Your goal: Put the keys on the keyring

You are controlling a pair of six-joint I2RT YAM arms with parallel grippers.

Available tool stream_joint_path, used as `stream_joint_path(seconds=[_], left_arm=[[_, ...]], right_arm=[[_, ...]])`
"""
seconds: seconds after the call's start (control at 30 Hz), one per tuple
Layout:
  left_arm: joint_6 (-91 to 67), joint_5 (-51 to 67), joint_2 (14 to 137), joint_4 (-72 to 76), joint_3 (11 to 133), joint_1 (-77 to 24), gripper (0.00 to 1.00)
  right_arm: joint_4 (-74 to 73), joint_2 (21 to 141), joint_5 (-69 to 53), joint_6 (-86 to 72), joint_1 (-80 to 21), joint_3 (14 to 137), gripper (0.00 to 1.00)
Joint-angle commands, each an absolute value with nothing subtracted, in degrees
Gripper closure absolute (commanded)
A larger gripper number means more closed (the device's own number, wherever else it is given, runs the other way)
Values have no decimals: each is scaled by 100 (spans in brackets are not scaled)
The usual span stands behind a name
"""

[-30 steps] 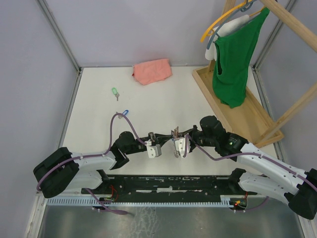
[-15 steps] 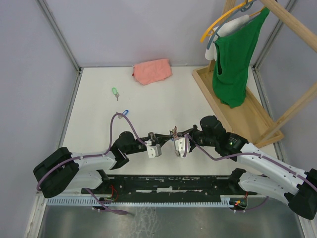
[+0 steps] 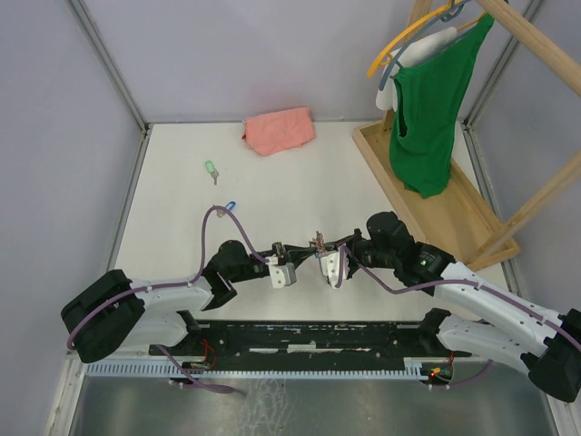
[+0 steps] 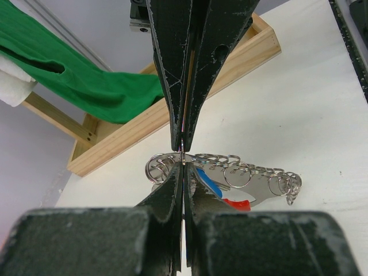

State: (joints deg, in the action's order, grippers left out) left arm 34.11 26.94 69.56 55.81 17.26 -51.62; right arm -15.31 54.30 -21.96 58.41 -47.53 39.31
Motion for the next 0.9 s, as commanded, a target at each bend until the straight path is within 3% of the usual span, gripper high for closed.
stream_joint_path(seconds=[0.0, 0.87], left_arm=[[3212, 2568, 6870, 5808, 1923, -5199, 97], [3128, 2418, 6814, 5757, 1923, -5198, 97]], right_arm=[[-1178, 5318, -2244, 5792, -4781, 4052, 99], [-1196, 5291, -2128, 5790, -4780, 4034, 99]])
